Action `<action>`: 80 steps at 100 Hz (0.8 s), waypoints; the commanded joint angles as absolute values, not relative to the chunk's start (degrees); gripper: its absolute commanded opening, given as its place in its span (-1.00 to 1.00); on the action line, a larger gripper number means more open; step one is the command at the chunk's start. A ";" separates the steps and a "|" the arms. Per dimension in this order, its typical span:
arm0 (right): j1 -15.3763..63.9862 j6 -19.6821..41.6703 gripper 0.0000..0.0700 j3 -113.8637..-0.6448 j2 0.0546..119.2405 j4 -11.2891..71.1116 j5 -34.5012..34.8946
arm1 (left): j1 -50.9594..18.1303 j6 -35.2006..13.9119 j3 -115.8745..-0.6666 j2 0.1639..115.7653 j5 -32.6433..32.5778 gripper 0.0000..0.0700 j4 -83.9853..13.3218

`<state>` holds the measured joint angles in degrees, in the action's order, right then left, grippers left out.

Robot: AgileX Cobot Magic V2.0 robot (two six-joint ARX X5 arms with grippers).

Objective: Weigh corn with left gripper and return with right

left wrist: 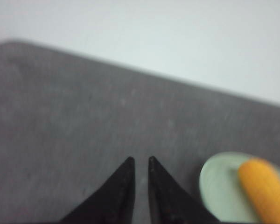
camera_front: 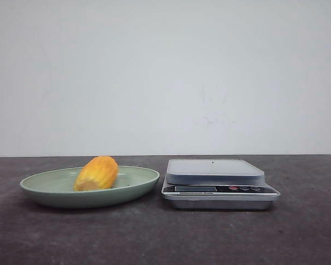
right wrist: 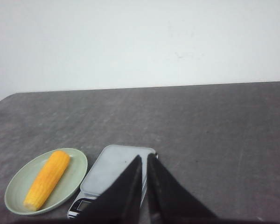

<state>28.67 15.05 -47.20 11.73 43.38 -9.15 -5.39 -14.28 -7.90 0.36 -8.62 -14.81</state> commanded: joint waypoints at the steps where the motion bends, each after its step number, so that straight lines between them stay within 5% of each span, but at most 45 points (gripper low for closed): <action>1: 29.02 15.44 -0.97 -47.99 11.81 42.52 -9.06 | -5.04 -12.56 -7.07 0.19 -8.51 -0.94 -13.65; 80: 29.02 15.44 -0.97 -48.01 11.81 42.41 -9.04 | -3.99 -9.06 -1.93 0.19 -7.42 -0.94 -13.67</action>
<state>28.71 15.05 -47.20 11.75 43.03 -9.04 -4.12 -9.80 -2.92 0.23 -7.51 -13.19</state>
